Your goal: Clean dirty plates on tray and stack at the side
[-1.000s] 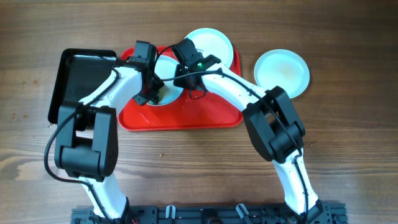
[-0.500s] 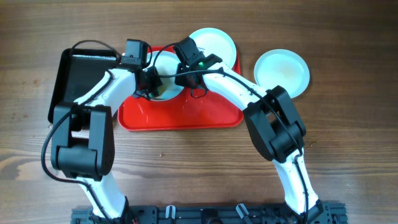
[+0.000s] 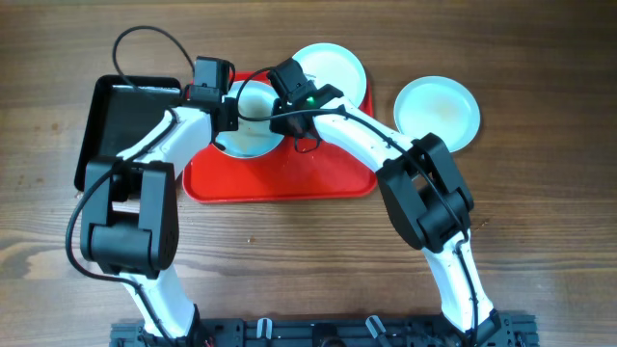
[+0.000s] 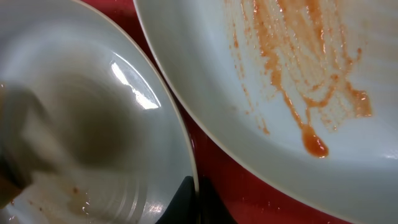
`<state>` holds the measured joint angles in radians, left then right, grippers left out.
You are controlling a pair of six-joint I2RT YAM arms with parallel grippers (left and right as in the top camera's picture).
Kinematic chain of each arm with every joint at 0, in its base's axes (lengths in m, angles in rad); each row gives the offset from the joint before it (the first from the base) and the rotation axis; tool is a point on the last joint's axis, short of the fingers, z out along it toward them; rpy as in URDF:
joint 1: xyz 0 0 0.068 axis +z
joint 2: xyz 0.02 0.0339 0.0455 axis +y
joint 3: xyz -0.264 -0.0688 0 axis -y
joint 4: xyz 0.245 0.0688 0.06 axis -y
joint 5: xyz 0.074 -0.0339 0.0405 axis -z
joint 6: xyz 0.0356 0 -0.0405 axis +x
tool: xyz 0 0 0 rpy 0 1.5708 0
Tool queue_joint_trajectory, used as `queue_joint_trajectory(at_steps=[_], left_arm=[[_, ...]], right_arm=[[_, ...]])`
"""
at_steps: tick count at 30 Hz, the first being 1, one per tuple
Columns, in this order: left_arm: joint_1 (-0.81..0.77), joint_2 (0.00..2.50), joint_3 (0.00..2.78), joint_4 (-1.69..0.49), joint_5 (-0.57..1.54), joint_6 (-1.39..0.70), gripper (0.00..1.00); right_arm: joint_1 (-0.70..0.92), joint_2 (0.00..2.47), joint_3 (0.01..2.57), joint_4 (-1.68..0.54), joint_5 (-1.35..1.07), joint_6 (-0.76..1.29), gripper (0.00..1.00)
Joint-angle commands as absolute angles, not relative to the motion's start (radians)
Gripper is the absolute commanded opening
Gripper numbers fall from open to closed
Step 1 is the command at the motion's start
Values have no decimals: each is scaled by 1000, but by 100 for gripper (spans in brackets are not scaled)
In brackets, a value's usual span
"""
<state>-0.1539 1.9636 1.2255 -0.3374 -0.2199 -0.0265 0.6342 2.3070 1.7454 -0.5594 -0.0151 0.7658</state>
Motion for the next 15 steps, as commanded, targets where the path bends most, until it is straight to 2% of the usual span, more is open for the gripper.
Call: queue_joint_trajectory(at_steps=[1,4,6,10,15], left_arm=[[-149,1976,1217,-344,136,127,4],[-149,1976,1217,-353,520,78,4],[-149,1976,1217,-356,559,4,4],[-148,1976,1217,-375,516,-62,4],[-148,1976,1217,-375,163,-252,4]], right_arm=[[636,2333,1745,-561,-6,758,4],[636,2333,1745,-559,-6,758,4],[636,2333,1745,-559,-6,758,4],[636,2333,1745,-559,-6,758,4],[636,2333,1745,-559,-6,757,4]])
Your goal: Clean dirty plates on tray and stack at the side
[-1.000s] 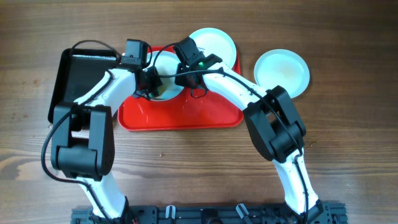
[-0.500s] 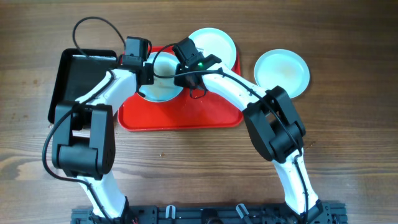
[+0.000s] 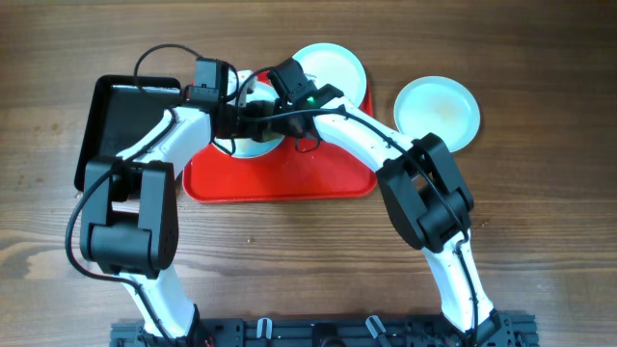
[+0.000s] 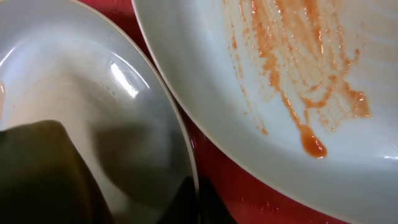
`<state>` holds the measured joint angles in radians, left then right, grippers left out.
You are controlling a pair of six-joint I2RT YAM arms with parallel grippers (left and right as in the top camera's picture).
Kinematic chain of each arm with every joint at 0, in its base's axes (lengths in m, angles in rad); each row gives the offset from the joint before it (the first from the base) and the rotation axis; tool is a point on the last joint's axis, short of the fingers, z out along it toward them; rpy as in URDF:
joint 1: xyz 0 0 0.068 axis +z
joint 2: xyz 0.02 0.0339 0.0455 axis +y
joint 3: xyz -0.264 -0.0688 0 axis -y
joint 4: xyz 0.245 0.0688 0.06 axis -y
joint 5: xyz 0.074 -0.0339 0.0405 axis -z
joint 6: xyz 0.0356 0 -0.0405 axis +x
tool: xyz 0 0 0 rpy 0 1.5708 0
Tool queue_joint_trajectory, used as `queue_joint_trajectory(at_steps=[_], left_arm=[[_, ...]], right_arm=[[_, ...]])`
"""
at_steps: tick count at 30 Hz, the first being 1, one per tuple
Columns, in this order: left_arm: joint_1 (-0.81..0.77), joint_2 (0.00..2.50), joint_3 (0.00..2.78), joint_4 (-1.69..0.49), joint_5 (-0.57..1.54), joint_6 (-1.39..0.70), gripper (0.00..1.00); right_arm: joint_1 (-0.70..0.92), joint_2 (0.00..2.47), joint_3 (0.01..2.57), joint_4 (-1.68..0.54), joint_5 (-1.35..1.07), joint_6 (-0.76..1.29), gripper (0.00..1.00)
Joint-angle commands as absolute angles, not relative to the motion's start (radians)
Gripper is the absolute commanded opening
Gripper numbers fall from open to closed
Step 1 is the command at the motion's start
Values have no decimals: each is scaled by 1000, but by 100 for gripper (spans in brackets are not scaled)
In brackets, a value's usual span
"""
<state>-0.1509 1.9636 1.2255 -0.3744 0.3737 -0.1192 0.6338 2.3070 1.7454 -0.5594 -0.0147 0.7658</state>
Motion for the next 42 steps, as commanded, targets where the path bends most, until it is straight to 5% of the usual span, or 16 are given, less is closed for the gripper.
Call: queue_joint_trajectory(at_steps=[1,9,13,25,37,42], left_arm=[[-148,1976,1217,-377,102,-274,4],[-149,1977,1217,-408,-368,-340,4],[-153,1977,1217,-421,-370,-435,4],[-154,1977,1217,-426,481,-167,4],[-144,1987,1211,-226,-127,-303,4],[-144,1960,1245,-321,-169,-299,4]], right_arm=[[636,2333,1745,-559,-7,758,4],[636,2333,1745,-559,-6,758,4],[636,2333,1745,-559,-6,758,4],[636,2333,1745,-559,-6,758,4],[636,2333,1745,-559,-6,753,4],[636,2333,1745,-561,-7,732,4]])
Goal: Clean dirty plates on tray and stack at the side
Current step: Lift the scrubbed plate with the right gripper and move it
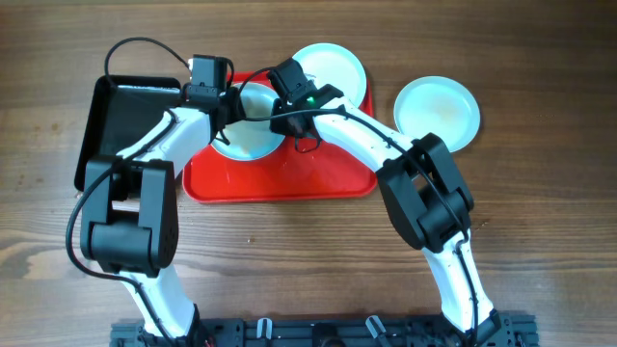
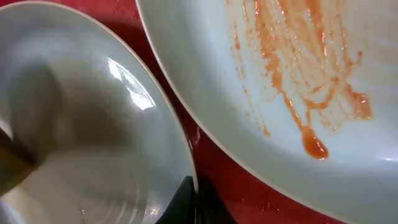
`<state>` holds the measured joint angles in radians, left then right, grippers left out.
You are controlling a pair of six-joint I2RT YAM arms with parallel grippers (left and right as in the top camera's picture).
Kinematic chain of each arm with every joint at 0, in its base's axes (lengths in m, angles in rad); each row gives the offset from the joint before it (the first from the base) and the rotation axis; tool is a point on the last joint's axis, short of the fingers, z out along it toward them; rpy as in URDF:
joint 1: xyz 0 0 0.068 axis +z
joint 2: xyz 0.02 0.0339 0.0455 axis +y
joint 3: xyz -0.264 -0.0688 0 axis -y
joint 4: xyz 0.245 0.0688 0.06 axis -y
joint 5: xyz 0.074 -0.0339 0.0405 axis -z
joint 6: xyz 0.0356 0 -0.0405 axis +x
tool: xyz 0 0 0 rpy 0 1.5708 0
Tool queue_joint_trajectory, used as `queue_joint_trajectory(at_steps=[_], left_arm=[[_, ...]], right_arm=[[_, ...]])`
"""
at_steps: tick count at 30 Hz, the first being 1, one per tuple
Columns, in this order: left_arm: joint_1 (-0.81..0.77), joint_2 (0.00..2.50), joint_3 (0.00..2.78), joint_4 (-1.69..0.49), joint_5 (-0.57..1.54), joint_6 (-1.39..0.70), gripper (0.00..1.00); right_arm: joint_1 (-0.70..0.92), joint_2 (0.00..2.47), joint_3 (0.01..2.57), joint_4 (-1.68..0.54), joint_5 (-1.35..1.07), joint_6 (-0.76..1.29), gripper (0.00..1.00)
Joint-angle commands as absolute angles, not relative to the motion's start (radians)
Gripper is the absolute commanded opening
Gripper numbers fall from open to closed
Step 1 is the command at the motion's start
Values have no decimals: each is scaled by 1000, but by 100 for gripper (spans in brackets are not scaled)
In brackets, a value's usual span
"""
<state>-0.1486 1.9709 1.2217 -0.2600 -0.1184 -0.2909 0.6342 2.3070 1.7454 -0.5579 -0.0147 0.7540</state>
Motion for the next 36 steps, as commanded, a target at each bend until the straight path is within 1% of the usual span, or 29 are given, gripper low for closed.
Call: queue_joint_trajectory(at_steps=[1,5,10,11,12,13,16,17,18,20,22,25,28,30,33,36], left_arm=[[-142,1938,1280,-388,-146,-299,4],[-107,1824,1439,-630,-70,-300,4],[-41,1728,1462,-711,-49,-300,4],[-17,1728,1461,-733,-49,-300,4],[-1,1734,1460,-750,-48,-300,4],[7,1739,1460,-761,-48,-300,4],[19,1746,1459,-769,-49,-300,4],[19,1746,1459,-768,-49,-300,4],[19,1746,1459,-768,-49,-300,4],[19,1746,1459,-768,-49,-300,4],[19,1746,1459,-767,-49,-300,4],[25,1746,1459,-766,-49,-301,4],[36,1746,1459,-768,-43,-305,4],[38,1746,1459,-768,-41,-328,4],[38,1746,1459,-767,-41,-353,4],[38,1747,1459,-768,-41,-353,4]], right_arm=[[636,2333,1745,-563,-7,732,4],[636,2333,1745,-563,-7,706,4],[636,2333,1745,-563,-7,707,5],[636,2333,1738,-559,-7,710,7],[637,2333,1728,-545,-7,710,17],[638,2333,1711,-519,-7,710,19],[642,2334,1692,-493,-7,710,18],[643,2334,1692,-493,-7,710,13],[644,2334,1692,-494,-8,710,4],[644,2334,1692,-510,-35,704,4],[642,2321,1697,-517,-113,647,4],[634,2246,1698,-537,-111,605,4],[634,2122,1698,-576,-27,490,4],[645,2043,1698,-612,104,430,4],[678,1966,1698,-626,339,312,4],[730,1945,1698,-622,620,205,4]])
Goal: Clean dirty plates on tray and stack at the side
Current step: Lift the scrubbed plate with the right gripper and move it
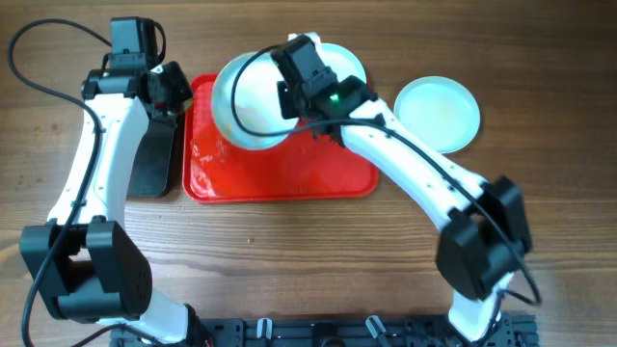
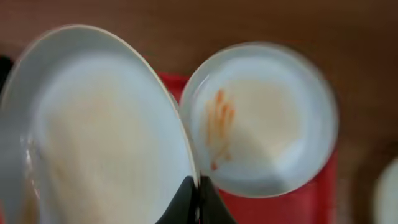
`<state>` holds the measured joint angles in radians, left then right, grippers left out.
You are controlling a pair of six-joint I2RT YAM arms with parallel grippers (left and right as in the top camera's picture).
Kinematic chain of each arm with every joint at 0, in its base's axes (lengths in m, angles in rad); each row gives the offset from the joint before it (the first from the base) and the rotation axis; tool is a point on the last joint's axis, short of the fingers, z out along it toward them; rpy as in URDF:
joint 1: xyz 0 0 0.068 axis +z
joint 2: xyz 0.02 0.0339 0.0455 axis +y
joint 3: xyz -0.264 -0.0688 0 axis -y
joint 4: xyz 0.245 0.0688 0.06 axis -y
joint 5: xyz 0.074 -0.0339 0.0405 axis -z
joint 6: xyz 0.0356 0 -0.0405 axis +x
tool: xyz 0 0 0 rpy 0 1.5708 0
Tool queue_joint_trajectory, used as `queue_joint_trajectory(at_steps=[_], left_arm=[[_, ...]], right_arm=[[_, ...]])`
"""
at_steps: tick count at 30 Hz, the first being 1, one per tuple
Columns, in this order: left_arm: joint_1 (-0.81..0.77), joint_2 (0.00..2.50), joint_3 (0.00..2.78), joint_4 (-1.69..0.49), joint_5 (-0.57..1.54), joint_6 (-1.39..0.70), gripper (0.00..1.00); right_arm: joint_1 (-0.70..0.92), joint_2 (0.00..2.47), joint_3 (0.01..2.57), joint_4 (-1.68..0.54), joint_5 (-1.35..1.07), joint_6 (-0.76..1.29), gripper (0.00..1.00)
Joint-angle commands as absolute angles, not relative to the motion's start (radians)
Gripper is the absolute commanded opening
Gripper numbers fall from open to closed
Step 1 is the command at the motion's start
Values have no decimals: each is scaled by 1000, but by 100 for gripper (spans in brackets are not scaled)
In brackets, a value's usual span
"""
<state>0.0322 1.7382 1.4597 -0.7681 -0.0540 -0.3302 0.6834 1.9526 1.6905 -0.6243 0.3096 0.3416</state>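
Note:
My right gripper (image 2: 198, 184) is shut on the rim of a white plate (image 2: 106, 137), held tilted above the red tray (image 2: 283, 208). From overhead the held plate (image 1: 246, 96) hangs over the tray's back left, with the right gripper (image 1: 286, 94) at its right rim. A second plate (image 2: 261, 118) with an orange sauce streak lies on the tray's back right, partly hidden overhead by the arm. My left gripper (image 1: 166, 92) is off to the left over a black tray (image 1: 154, 159); its jaws do not show.
A wiped white plate (image 1: 437, 114) lies on the wooden table to the right of the red tray (image 1: 280, 178). The left arm's cable loops over the table's back left. The arm bases stand at the front edge.
My right gripper has lifted the plate it held off the red tray and tilted it. The left gripper has left that plate and now sits to the left, over the black tray.
The right gripper held the left plate's rim on the red tray throughout. The left gripper pressed a brownish pad into that plate, at a different spot each time. Now the plate is raised, wiped of most marks, and the left arm is away from it.

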Motion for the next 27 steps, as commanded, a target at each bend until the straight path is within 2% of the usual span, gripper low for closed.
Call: queue_joint_trajectory(at_steps=[1,4,7,13,17,21,24,27], left_arm=[[38,1747,1459,-768,-41,-353,4],[38,1747,1459,-768,-41,-353,4],[38,1747,1459,-768,-41,-353,4],[38,1747,1459,-768,-41,-353,4],[38,1747,1459,-768,-41,-353,4],[38,1747,1459,-768,-41,-353,4],[38,1747,1459,-768,-41,-353,4],[38,1747,1459,-768,-41,-353,4]], right_arm=[[754,1945,1698,-622,733,180,4],[811,1945,1698,-609,974,179,4],[862,1945,1698,-602,1111,175,4],[965,1945,1698,-413,1382,-76,4],[983,1945,1698,-275,1419,-226,4],[982,1945,1698,-262,1418,-235,4],[982,1945,1697,-299,1378,-189,4],[980,1945,1696,-446,1215,-52,4]])
